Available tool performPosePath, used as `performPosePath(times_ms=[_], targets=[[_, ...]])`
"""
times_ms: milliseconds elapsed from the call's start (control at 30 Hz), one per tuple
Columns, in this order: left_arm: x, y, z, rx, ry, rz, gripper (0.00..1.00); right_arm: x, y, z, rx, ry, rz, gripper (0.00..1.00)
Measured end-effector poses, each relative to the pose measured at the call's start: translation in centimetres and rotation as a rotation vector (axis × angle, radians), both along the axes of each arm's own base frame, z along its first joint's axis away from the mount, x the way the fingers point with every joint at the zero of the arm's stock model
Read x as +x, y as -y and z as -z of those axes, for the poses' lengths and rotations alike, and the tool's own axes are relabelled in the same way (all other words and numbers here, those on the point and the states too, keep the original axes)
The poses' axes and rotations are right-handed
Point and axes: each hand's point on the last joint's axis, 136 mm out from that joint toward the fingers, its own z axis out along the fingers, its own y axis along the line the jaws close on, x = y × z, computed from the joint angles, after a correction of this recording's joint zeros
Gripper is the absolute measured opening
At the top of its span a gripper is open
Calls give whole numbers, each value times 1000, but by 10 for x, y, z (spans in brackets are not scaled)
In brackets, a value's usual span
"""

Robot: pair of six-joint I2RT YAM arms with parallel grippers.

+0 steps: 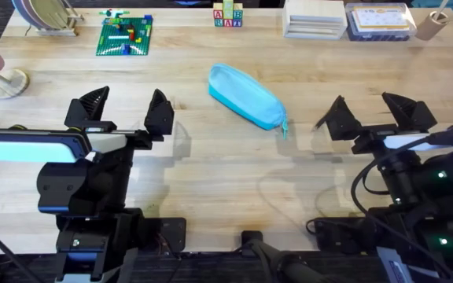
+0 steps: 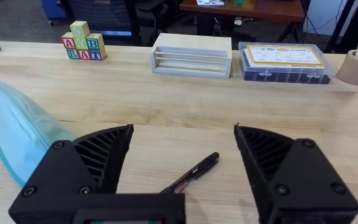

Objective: Unzip the bag, pick up the pens from the table one at a time and place them inside, then zip the bag closed.

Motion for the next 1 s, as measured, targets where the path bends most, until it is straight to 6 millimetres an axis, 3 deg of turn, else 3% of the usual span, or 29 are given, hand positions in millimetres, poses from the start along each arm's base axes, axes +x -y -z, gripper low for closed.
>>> performPosePath(times_ms=[833,1000], targets=[[0,0,0,0,-1,0,993,0,-1,-1,0,-1,-3,998],[-2,0,10,0,-57,-1,993,-3,-1,-9,1,-9,-7,998]])
